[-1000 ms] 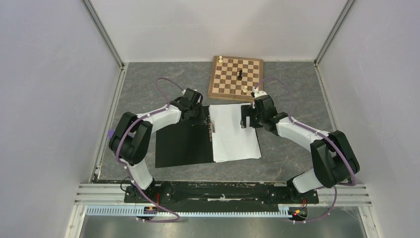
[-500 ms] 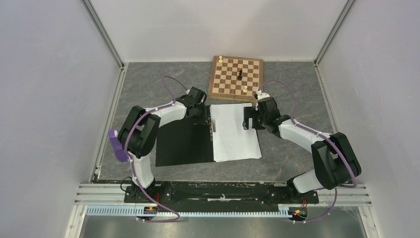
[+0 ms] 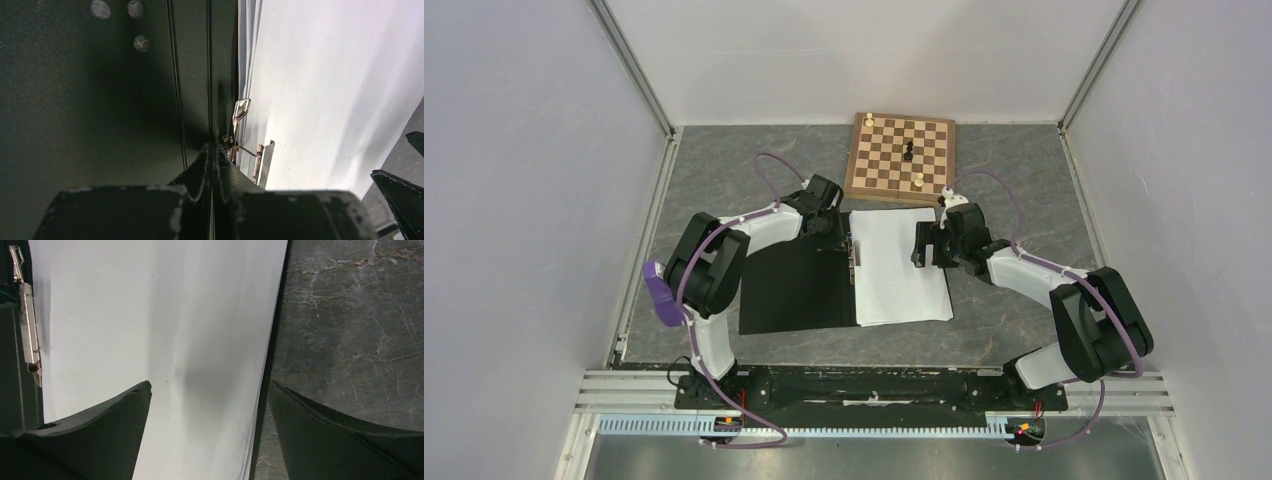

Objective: Put the files into the folder

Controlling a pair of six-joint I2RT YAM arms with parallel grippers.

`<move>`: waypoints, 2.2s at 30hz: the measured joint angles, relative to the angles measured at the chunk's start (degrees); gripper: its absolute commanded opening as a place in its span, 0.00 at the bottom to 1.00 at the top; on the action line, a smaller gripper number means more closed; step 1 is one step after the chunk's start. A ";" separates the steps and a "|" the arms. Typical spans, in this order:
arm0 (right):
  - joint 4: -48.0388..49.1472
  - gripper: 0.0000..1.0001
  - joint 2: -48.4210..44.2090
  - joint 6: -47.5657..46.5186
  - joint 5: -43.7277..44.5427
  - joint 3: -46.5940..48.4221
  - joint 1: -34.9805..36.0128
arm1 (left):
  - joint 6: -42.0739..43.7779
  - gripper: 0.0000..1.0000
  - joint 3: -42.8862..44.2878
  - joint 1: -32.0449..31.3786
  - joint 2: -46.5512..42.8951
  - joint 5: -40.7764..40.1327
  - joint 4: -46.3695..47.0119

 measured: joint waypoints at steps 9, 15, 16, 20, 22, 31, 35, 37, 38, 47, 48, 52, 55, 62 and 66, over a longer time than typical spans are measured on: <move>2.45 0.90 1.22 0.46 -1.11 -0.09 -0.02 | 0.04 0.02 0.02 0.00 0.00 0.00 -0.02; 3.56 0.90 2.58 0.59 -1.62 -0.33 -0.02 | 0.17 0.02 0.04 0.00 0.00 0.02 0.00; 3.76 0.90 2.67 0.59 -1.75 -0.35 -0.02 | 0.24 0.02 0.04 -0.02 0.00 0.02 -0.02; 4.42 0.90 2.91 0.59 -2.14 -0.35 -0.02 | 0.33 0.02 0.04 -0.02 0.00 0.04 0.00; 4.96 0.90 3.17 0.61 -2.21 -0.35 0.00 | 0.33 0.02 0.07 -0.02 0.02 0.07 -0.02; 5.60 0.90 3.48 0.57 -1.60 -0.33 0.50 | 0.39 0.02 0.20 -0.02 0.11 0.13 -0.17; 5.57 0.90 3.50 0.46 -1.14 -0.33 0.66 | 0.44 0.02 0.20 -0.02 0.11 0.17 -0.15; 5.46 0.90 3.58 0.33 -0.92 -0.22 0.79 | 0.63 0.02 0.20 -0.02 0.11 0.20 -0.15; 5.25 0.90 3.65 0.22 -0.83 -0.07 0.87 | 0.70 0.02 0.20 -0.02 0.11 0.22 -0.15; 4.72 0.90 3.87 -0.37 0.59 0.26 1.62 | 1.05 0.02 0.20 -0.46 0.11 0.07 -0.04; 4.63 0.90 3.87 -0.46 0.85 0.26 1.62 | 1.05 0.02 0.20 -0.68 0.11 -0.02 0.02; 3.98 0.90 3.54 -0.68 2.36 0.07 1.60 | 1.05 0.02 0.20 -2.05 0.11 -0.15 0.07; 3.87 0.90 2.64 -0.76 3.28 -0.83 1.57 | 1.05 0.02 0.09 -3.19 0.11 -0.24 0.20; 3.78 0.90 -0.66 -0.70 4.28 -4.00 1.68 | 1.01 0.02 -0.57 -5.03 0.09 -0.17 2.03; 3.34 0.91 -1.42 -0.68 5.29 -4.59 1.97 | 1.01 0.02 -0.61 -5.44 0.09 -0.15 2.36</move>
